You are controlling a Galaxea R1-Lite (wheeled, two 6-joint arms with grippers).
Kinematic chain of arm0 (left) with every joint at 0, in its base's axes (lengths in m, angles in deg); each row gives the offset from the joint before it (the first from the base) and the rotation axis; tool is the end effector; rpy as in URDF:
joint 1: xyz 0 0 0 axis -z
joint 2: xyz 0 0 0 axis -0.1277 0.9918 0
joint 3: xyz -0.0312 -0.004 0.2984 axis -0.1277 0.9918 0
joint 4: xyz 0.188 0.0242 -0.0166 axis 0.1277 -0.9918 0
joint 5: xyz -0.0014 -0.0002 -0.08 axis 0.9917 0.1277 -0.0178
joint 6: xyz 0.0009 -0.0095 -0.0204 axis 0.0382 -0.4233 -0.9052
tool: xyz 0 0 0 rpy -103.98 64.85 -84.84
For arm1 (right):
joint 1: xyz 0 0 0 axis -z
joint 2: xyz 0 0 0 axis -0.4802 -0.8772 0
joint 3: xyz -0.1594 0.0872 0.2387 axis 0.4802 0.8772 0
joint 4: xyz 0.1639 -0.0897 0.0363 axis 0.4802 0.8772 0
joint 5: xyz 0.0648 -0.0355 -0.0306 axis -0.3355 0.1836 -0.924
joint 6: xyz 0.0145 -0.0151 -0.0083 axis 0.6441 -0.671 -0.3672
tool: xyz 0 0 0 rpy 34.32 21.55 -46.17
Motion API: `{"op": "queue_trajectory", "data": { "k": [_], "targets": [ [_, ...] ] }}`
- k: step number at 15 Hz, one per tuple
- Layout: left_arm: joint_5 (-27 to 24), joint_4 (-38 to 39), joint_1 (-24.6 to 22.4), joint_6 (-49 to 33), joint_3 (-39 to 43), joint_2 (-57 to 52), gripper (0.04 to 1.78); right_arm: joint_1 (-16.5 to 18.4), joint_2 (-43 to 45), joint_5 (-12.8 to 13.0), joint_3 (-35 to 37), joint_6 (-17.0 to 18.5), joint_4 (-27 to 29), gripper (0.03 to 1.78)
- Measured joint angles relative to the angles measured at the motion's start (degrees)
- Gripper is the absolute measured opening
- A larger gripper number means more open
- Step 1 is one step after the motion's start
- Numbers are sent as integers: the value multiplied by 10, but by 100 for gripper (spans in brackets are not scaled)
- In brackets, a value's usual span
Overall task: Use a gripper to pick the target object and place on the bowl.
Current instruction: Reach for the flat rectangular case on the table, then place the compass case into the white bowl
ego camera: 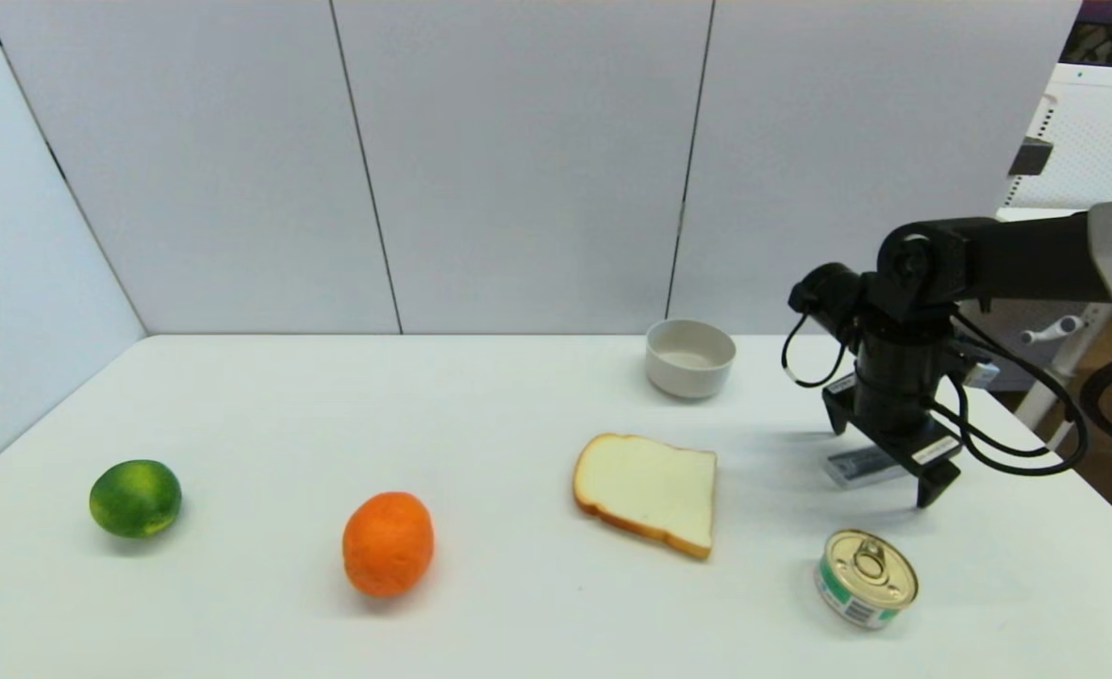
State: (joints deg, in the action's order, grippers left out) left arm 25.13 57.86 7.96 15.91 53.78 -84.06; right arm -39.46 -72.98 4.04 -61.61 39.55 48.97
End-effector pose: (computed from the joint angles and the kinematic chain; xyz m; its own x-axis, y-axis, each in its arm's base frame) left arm -0.0256 0.0003 0.0757 0.9987 -0.0109 -0.0503 0.0147 0.9970 0.0755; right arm 0.3728 0.0629 0.1420 0.1797 -0.3182 -0.9308 0.9393 0.3367 0.0662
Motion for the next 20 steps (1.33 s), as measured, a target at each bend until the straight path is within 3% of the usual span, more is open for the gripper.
{"op": "queue_trajectory", "data": {
  "k": [1,4,8,9,16,20],
  "targets": [
    [0,0,0,0,0,0,171,0,-1,0,0,0,0,171],
    [0,0,0,0,0,0,171,0,-2,0,0,-1,0,120],
    [0,0,0,0,0,0,171,1,-4,0,1,-1,0,75],
    [0,0,0,0,0,0,171,1,-5,0,1,0,0,54],
    [0,0,0,0,0,0,171,0,3,0,-1,-6,-7,54],
    [0,0,0,0,0,0,171,-13,59,-1,-19,-60,-7,54]
  ]
}}
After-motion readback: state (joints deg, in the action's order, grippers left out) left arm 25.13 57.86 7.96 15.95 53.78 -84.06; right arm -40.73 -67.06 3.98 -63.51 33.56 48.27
